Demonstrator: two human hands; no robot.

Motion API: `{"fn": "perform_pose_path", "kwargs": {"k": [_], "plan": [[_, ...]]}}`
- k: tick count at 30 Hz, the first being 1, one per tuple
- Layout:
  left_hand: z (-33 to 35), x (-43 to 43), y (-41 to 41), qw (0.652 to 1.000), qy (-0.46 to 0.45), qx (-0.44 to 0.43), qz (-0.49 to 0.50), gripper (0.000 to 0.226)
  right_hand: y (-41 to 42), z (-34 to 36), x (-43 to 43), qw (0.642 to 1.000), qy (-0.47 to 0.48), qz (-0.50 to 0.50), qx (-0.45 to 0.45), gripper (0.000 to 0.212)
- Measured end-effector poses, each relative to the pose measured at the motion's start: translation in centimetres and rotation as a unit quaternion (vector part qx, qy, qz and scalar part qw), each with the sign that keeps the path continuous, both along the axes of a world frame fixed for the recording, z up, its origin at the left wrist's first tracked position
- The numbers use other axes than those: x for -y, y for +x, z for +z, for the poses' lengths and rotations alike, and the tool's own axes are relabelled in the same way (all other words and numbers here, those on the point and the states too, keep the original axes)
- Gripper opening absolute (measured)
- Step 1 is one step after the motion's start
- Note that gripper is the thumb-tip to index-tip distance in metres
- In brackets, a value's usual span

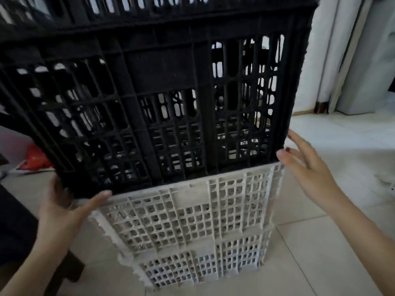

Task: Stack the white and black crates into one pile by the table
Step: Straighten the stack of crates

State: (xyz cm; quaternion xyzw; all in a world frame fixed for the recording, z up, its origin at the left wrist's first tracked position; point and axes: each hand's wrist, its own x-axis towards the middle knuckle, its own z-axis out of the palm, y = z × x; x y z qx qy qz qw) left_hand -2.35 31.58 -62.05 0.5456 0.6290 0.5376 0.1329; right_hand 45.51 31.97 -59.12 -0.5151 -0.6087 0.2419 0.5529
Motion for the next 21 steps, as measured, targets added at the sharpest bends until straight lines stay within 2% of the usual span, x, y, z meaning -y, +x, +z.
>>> {"fn": "perform_pose_path", "kwargs": {"k": [2, 4, 6, 13, 18, 21], "plan": [[1.7, 0.8, 1.5, 1.0, -0.008, 0.023, -0.003, 0.094, -0.3, 0.6, 0.1, 1.0, 0.018, -0.023, 0.01, 0.052], [2.7, 1.8, 1.9, 0.999, -0.031, -0.016, -0.022, 0.096, -0.5, 0.4, -0.3, 0.996, 0.051, -0.065, 0.044, 0.036], [3.4, 2.3, 1.4, 0.998, -0.047, -0.036, -0.018, 0.101, -0.5, -0.2, -1.2, 0.993, 0.071, -0.089, 0.04, 0.026], [5.1, 2.4, 0.5, 0.997, -0.067, -0.04, 0.028, 0.119, 1.7, -4.1, -5.6, 0.981, 0.064, -0.181, -0.001, 0.032], [5.5, 2.4, 0.4, 0.996, -0.08, -0.028, 0.036, 0.116, 2.3, -7.9, -8.9, 0.987, 0.068, -0.129, -0.066, 0.019], [5.7, 2.6, 0.3, 0.995, -0.086, -0.014, 0.04, 0.119, 1.3, -10.2, -9.4, 0.994, 0.042, -0.055, -0.087, 0.017]]}}
